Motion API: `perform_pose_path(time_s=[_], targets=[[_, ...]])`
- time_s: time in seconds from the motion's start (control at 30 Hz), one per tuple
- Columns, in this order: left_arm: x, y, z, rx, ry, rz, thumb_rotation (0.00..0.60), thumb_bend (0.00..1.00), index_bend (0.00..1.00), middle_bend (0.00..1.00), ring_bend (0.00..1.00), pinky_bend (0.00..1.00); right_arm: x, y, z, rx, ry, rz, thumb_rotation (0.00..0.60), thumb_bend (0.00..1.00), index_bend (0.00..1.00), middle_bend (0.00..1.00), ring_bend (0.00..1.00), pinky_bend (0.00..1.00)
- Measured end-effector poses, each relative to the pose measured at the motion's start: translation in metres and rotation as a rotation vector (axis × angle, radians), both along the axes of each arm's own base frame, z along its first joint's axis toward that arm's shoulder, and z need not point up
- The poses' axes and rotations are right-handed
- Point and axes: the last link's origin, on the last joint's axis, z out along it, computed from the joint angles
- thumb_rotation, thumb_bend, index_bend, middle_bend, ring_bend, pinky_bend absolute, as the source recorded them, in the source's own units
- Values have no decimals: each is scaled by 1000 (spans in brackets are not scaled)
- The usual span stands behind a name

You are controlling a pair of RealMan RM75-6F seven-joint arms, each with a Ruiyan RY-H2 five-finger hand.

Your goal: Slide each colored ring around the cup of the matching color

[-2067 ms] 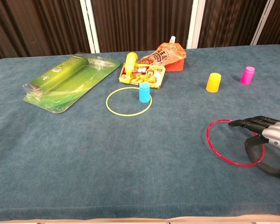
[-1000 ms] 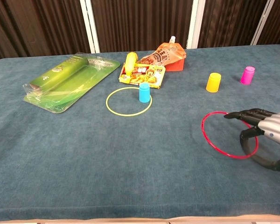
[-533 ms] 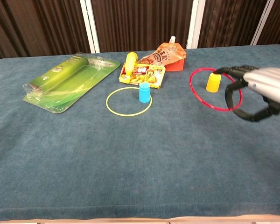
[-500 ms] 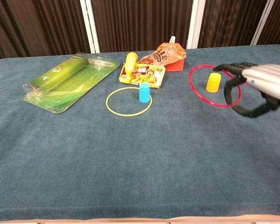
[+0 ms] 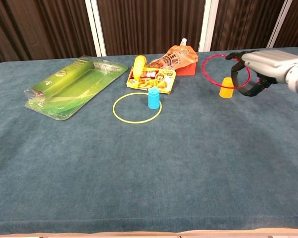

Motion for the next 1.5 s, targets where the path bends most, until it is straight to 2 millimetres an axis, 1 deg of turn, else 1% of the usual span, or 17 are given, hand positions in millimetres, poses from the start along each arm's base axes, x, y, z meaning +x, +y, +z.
perform_pose_path(time_s=[0.1,0.2,0.27,0.33,0.43,0.53,0.63,0.7,0.8,0.9,1.0,1.13,1.2,1.27,1.3,1.37,1.5], targets=[[1,1,-1,1,-1,0,600,462,0,0,0,0,5,-5,-10,24,7,-5,600,527,729,142,0,0],[1,1,0,5,-4,-2,600,463,0,0,0,0,3,-4,-13,31,31,-6,600,528,661,141,0,0],[1,0,1,5,-6,-1,600,464,0,0,0,0,0,-2,-12,31,45,-8,600,527,644,141,0,0],[1,0,1,6,-7,-3,600,464,0,0,0,0,-2,1,-9,27,49,-12,600,527,650,141,0,0],[1,-1,2,7,-9,-6,600,463,0,0,0,0,-8,5,1,8,55,-14,600,527,663,141,0,0],[1,0,1,2,-6,-9,600,463,0,0,0,0,-14,9,10,-5,60,-23,600,527,620,141,0,0],[2,0,-1,-3,-2,-13,600,462,0,0,0,0,-16,11,14,-7,44,-34,600,527,526,140,0,0],[4,0,-1,-4,-1,-17,600,463,0,0,0,0,-17,14,17,-9,22,-36,600,523,439,137,0,0],[4,0,-1,0,0,-18,600,462,0,0,0,0,-20,22,25,-9,5,-37,600,468,319,100,0,0],[3,1,-2,-2,2,-13,600,462,0,0,0,0,-25,33,33,3,0,-45,600,438,251,74,0,0],[3,0,-3,-7,2,-15,600,462,0,0,0,0,-27,51,41,11,-12,-41,600,438,261,71,0,0],[5,-2,-3,-4,1,-24,600,462,0,0,0,0,-36,85,55,10,-4,-8,600,437,361,72,0,0],[5,-2,-3,-6,3,-24,600,462,0,0,0,0,-46,107,63,13,14,2,600,436,422,72,0,0],[5,-3,-4,-9,4,-26,600,462,0,0,0,0,-60,127,73,14,32,-10,600,437,462,72,0,0],[6,-4,-4,-10,6,-28,600,462,0,0,0,0,-66,134,76,13,37,-18,600,437,482,73,0,0],[7,-5,-5,-11,8,-35,600,462,0,0,0,0,-77,143,81,4,46,-33,600,437,512,74,0,0],[9,-8,-8,-15,18,-49,600,463,0,0,0,0,-99,150,91,-33,41,-81,600,437,559,72,0,0]])
